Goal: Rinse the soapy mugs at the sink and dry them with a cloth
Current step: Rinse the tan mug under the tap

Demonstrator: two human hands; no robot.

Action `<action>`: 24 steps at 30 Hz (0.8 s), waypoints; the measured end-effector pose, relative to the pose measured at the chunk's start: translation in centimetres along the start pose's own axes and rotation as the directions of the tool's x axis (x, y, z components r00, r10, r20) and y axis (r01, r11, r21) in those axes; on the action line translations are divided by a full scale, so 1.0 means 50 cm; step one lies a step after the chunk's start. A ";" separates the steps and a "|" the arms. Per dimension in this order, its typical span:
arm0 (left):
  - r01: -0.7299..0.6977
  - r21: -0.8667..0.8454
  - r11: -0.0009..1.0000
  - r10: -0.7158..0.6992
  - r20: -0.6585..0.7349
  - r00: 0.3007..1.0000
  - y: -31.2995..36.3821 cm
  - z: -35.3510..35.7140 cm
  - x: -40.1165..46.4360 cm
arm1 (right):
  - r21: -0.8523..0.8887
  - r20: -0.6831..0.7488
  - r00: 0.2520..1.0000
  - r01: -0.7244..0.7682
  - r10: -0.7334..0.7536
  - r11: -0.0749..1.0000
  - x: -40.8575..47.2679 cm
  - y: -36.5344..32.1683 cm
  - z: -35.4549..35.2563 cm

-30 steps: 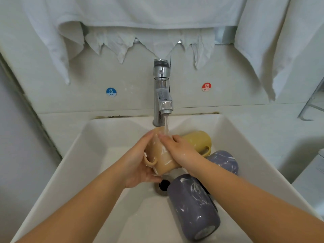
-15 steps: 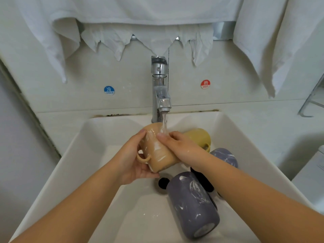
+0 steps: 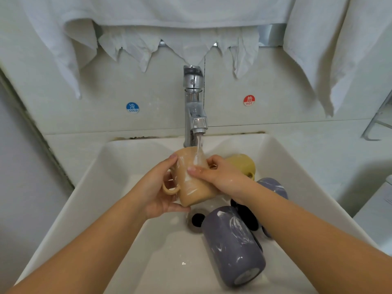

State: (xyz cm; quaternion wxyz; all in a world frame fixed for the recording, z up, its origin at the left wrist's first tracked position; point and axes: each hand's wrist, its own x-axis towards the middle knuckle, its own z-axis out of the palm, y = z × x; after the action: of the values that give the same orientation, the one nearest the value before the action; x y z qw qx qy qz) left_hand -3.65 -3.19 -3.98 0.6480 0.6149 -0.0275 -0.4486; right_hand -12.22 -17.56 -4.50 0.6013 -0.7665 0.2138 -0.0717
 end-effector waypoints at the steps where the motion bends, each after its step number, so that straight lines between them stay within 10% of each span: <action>1: -0.007 0.005 1.000 0.007 -0.003 1.000 -0.001 -0.001 0.001 | -0.014 -0.037 0.999 0.006 -0.007 1.000 0.002 -0.003 0.003; 24: -0.037 0.011 0.999 0.037 0.064 0.997 0.000 -0.020 0.009 | 0.082 0.007 1.000 -0.005 0.004 0.997 0.008 -0.006 -0.008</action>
State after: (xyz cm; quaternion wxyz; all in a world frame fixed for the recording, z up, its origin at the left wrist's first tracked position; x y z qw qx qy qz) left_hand -2.78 -2.69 -4.47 0.6511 0.6036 -0.0624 -0.4559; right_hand -11.93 -18.03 -4.17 0.6333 -0.7409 0.2103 -0.0765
